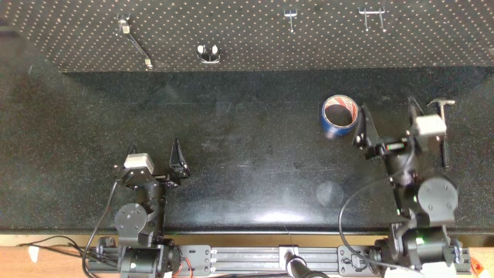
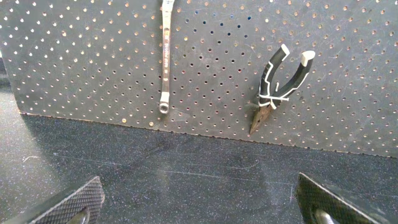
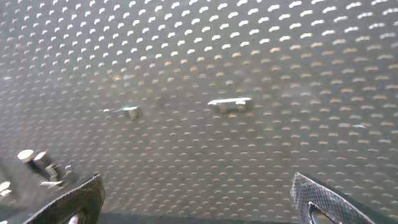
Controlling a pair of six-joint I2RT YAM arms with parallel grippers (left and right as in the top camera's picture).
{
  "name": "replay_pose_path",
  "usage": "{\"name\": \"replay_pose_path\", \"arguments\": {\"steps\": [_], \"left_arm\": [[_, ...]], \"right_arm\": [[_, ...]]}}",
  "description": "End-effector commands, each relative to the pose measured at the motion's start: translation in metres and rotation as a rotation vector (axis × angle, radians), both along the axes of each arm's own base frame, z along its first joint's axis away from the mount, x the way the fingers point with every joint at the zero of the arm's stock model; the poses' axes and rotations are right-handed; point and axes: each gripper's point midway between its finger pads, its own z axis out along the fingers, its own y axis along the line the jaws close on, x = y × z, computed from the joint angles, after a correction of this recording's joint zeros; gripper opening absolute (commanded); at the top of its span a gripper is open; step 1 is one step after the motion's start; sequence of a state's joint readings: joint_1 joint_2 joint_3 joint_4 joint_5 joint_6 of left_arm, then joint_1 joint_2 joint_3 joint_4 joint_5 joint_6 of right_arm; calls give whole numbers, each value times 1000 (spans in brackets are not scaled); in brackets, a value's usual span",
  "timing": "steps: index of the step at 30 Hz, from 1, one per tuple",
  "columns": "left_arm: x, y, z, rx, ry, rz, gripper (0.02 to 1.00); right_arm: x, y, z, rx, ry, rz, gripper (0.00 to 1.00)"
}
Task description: Place Tools Onto Pegboard
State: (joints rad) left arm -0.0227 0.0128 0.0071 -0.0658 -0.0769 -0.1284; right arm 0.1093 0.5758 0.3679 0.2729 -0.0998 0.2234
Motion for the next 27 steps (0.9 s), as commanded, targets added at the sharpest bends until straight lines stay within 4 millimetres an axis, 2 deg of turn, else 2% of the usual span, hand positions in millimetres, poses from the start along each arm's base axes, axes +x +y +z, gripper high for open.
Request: {"name": "replay_pose_path", "arguments": {"steps": [1,3,5,8,10,14,19,27], "left_arm": [[0,-1,0,13,0,-8,993],[0,-1,0,13,0,-8,996],[0,-1,0,13,0,-8,996],[0,-1,0,13,0,-8,996],[0,-1,0,13,-1,-8,996],[0,-1,0,13,0,-8,996],[0,-1,0,13,0,-8,996],[0,-1,0,13,0,-8,996]], "right_arm": [[30,61,-39,-92,392,156,976],[32,78,-61,-193,629,162,976],[34,84,-70,-240,734,163,976],[38,85,-91,-276,897,152,976],[41,82,-105,-242,981,116,976],[43,83,-135,-209,1096,80,976],[47,81,-160,-179,1174,36,976],[57,80,-185,-170,1233,4,976]]}}
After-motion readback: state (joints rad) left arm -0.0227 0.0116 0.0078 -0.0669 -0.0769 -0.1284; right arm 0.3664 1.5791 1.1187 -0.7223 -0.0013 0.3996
